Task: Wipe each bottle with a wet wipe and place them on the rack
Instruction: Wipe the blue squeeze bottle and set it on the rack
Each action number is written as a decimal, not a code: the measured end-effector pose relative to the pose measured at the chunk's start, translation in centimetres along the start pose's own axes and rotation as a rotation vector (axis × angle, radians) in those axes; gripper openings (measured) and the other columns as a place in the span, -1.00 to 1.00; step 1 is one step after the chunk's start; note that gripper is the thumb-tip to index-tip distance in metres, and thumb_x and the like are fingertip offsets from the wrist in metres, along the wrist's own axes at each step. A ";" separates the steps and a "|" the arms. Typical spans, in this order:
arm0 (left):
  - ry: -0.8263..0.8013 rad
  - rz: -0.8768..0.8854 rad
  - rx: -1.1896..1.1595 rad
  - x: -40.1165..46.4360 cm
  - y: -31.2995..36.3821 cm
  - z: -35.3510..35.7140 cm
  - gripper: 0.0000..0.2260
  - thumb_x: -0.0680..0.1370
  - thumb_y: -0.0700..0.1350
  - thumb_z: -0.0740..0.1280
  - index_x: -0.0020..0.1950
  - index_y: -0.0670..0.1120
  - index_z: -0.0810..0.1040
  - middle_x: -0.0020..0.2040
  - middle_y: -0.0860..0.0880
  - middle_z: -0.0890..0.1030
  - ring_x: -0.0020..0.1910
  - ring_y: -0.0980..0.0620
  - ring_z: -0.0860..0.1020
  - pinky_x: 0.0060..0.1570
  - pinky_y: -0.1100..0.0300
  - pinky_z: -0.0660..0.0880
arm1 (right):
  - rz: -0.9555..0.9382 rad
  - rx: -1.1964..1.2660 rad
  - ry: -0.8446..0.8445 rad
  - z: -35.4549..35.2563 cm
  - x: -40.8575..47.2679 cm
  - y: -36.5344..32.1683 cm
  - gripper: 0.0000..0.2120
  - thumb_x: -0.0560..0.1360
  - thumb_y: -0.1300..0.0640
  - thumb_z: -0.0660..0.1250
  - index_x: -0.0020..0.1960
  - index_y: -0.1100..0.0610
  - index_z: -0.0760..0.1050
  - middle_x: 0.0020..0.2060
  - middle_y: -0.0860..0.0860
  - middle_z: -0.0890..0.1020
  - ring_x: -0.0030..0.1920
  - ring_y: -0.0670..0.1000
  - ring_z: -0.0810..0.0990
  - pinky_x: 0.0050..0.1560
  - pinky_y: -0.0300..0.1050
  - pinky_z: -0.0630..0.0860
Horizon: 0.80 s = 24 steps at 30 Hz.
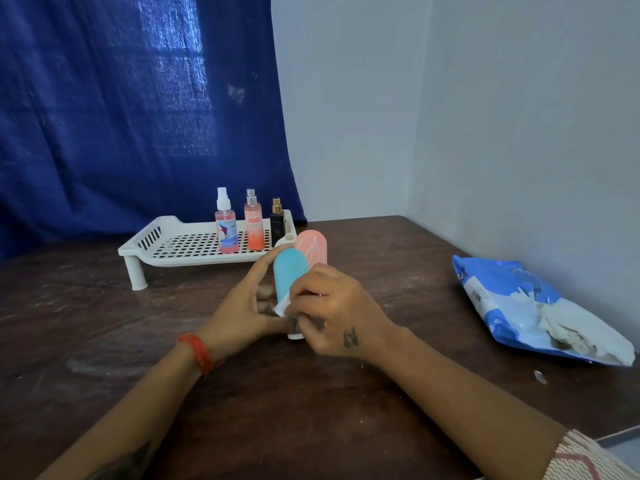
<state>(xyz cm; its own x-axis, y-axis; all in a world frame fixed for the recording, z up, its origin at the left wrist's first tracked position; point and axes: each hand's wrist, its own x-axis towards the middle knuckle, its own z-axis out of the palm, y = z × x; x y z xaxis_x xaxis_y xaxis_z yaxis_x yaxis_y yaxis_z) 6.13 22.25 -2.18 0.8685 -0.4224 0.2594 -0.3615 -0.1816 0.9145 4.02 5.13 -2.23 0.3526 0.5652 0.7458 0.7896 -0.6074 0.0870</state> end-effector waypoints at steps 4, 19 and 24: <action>0.000 0.005 0.009 -0.1 0.1 0.1 -0.03 0.26 -0.39 0.53 0.46 0.19 0.15 0.00 -0.08 0.68 -0.05 -0.07 0.66 -0.04 0.04 0.61 | 0.101 0.075 0.148 -0.3 0.0 0.5 -0.87 0.33 0.20 0.33 -0.23 0.20 0.65 -0.26 0.05 0.64 -0.22 -0.07 0.57 -0.16 -0.24 0.53; 0.007 0.056 -0.001 0.0 0.0 0.2 -0.07 0.26 -0.42 0.52 0.42 0.22 0.20 0.19 0.07 0.54 0.11 0.07 0.59 -0.03 0.18 0.58 | -0.032 -0.031 -0.068 -0.3 0.2 0.2 -0.67 0.24 0.31 0.50 0.01 0.23 0.64 -0.08 0.08 0.69 -0.06 0.06 0.59 -0.05 -0.08 0.58; 0.001 0.069 0.041 0.0 -0.3 0.0 -0.04 0.27 -0.42 0.52 0.47 0.18 0.15 -0.03 -0.14 0.67 -0.07 -0.12 0.65 -0.04 0.00 0.60 | 0.014 0.138 -0.085 -0.5 0.1 0.1 -0.80 0.32 0.25 0.30 -0.14 0.18 0.68 -0.20 0.04 0.70 -0.17 -0.04 0.60 -0.10 -0.15 0.56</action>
<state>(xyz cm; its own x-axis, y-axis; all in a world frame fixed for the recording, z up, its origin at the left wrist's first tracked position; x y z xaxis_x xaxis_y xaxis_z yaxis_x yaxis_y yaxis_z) 6.23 22.32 -2.46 0.8415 -0.4342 0.3215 -0.4337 -0.1881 0.8812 3.83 4.83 -1.83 0.4010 0.6061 0.6869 0.8437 -0.5365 -0.0191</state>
